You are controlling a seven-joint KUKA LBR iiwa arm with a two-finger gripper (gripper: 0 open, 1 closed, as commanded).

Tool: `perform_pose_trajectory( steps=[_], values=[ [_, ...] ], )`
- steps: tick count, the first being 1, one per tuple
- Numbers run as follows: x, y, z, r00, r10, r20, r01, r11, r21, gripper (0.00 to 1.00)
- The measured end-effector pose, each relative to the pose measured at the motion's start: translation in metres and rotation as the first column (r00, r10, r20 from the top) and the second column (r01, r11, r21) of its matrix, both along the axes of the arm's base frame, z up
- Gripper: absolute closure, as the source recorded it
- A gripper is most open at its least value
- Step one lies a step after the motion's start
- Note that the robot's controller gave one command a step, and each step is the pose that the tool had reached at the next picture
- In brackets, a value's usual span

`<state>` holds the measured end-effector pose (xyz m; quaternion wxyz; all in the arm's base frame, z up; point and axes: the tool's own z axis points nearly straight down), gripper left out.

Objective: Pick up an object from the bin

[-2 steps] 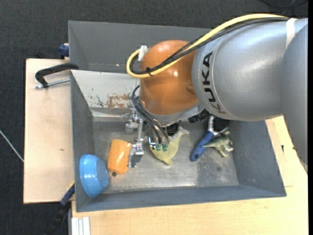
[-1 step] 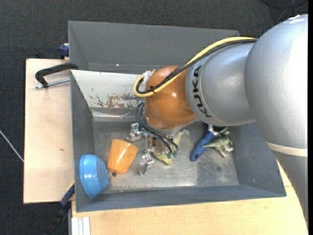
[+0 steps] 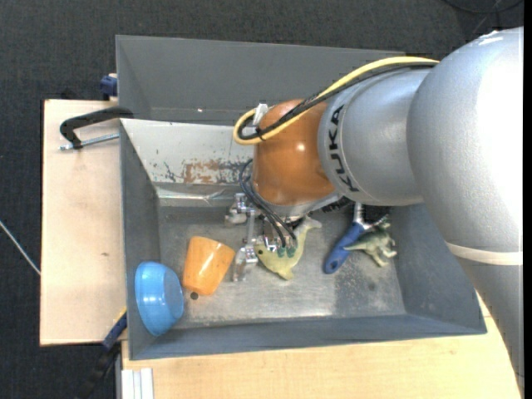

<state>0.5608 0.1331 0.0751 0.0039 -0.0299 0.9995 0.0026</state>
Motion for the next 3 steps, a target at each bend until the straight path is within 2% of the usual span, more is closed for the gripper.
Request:
perform_pose_trajectory(
  steps=[1,2,3],
  values=[
    [-0.042,0.020,-0.001,0.994,0.109,0.005,-0.109,0.994,-0.003,0.00],
    [0.034,0.027,-0.002,0.958,0.287,-0.005,-0.287,0.958,-0.004,0.00],
    [-0.017,-0.070,0.042,0.842,0.539,-0.007,-0.539,0.842,-0.007,0.00]
  ],
)
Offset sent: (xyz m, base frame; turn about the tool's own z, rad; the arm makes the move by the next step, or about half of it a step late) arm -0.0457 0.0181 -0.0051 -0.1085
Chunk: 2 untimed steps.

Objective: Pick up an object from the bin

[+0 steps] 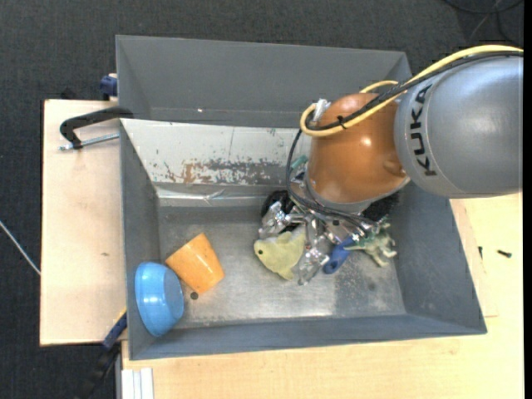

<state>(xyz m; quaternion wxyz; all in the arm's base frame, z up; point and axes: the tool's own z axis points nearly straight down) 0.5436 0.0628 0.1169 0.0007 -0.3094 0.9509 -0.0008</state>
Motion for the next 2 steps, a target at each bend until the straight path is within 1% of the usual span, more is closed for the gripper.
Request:
perform_pose_trajectory(
  steps=[1,2],
  values=[
    [0.0380,-0.0224,-0.0408,0.907,0.420,0.005,-0.420,0.907,0.001,0.00],
    [0.0386,-0.0207,-0.0392,0.908,0.420,0.007,-0.420,0.908,0.002,1.00]
  ],
)
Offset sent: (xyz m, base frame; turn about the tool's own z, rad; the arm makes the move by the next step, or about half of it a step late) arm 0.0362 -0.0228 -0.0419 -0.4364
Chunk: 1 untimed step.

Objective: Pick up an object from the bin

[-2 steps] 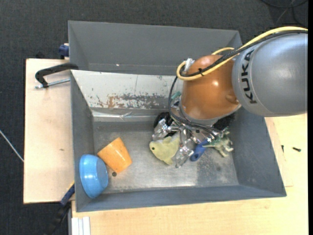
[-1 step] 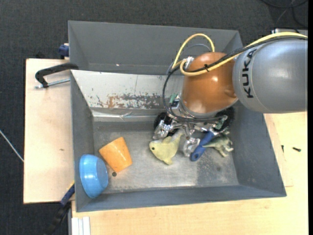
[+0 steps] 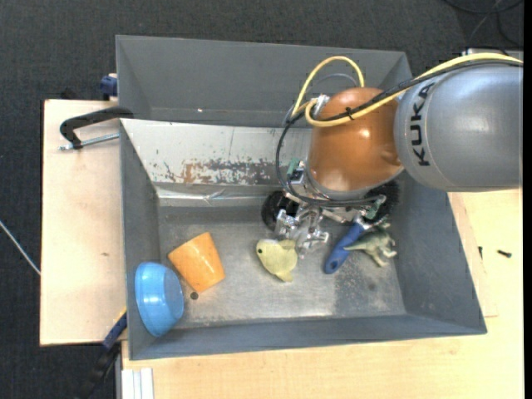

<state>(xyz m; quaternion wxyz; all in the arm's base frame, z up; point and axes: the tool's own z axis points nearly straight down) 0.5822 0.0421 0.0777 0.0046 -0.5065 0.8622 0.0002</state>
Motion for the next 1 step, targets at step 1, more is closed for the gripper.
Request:
perform_pose_trajectory(
  steps=[1],
  values=[
    [-0.0119,-0.0163,0.1218,1.000,-0.016,0.007,0.016,1.000,-0.003,1.00]
  ],
)
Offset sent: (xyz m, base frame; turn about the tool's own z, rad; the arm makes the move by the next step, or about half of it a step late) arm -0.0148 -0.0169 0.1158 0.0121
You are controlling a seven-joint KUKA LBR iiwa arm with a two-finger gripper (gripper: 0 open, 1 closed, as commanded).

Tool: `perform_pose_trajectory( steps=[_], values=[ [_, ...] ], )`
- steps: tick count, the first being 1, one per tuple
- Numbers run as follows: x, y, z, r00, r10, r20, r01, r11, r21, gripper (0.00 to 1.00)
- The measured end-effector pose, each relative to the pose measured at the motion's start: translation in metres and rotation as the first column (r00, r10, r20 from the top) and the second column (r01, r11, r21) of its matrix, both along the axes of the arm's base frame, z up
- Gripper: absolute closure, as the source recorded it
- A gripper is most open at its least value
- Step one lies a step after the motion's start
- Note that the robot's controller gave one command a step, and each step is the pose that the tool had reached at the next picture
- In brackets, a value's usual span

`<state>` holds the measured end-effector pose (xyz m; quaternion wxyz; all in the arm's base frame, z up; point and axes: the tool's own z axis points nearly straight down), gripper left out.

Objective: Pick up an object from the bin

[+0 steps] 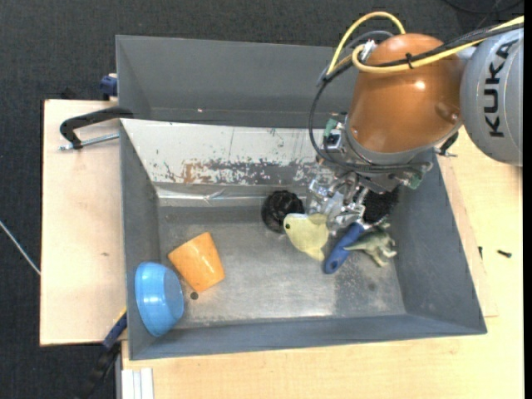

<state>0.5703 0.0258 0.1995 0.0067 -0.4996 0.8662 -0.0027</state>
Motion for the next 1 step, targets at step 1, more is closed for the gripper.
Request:
perform_pose_trajectory(
  steps=[1],
  values=[
    [0.0270,-0.1105,0.1113,0.947,0.322,-0.003,-0.322,0.947,-0.007,1.00]
  ],
)
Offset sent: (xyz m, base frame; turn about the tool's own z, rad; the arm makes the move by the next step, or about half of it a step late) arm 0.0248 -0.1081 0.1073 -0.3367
